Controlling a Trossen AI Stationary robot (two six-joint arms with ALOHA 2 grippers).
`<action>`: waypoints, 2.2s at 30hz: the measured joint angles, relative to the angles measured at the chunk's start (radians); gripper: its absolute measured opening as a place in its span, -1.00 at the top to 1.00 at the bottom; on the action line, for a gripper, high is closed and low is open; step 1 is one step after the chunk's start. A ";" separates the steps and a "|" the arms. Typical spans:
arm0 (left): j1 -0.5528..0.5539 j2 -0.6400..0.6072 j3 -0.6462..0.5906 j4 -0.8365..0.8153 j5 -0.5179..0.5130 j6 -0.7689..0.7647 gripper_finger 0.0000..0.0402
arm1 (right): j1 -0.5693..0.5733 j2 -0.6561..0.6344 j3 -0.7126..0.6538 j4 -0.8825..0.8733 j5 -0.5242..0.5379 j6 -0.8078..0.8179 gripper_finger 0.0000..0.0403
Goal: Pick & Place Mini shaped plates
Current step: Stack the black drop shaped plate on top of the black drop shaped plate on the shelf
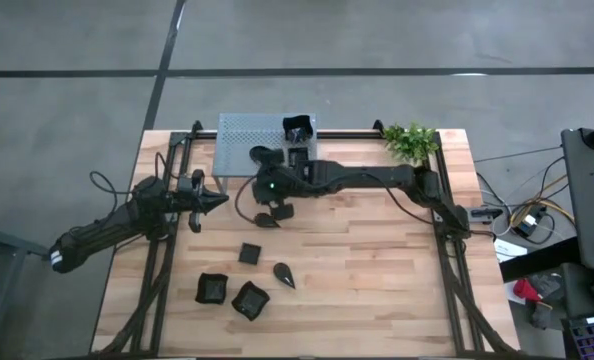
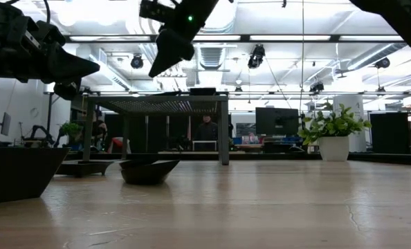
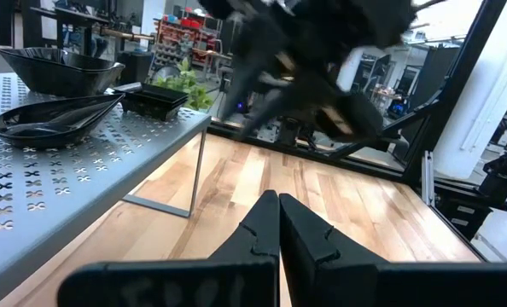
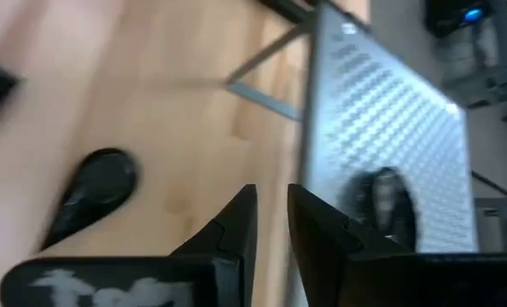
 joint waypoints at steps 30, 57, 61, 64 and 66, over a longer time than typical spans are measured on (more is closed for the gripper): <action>0.000 0.000 0.000 0.000 0.000 0.000 0.99 | 0.345 0.000 -0.281 0.281 -0.166 0.507 0.60; 0.000 0.000 0.000 0.000 0.000 0.000 0.99 | 0.415 0.000 -0.505 0.384 -0.060 0.749 0.41; 0.000 0.000 0.000 0.000 0.000 0.000 0.99 | 0.424 0.000 -0.510 0.394 -0.062 0.746 0.40; 0.000 0.000 0.000 0.000 0.000 0.000 0.99 | 0.431 0.000 -0.513 0.394 -0.068 0.730 0.39; 0.000 0.000 0.000 0.000 0.000 0.000 0.99 | 0.434 0.000 -0.517 0.392 -0.078 0.706 0.38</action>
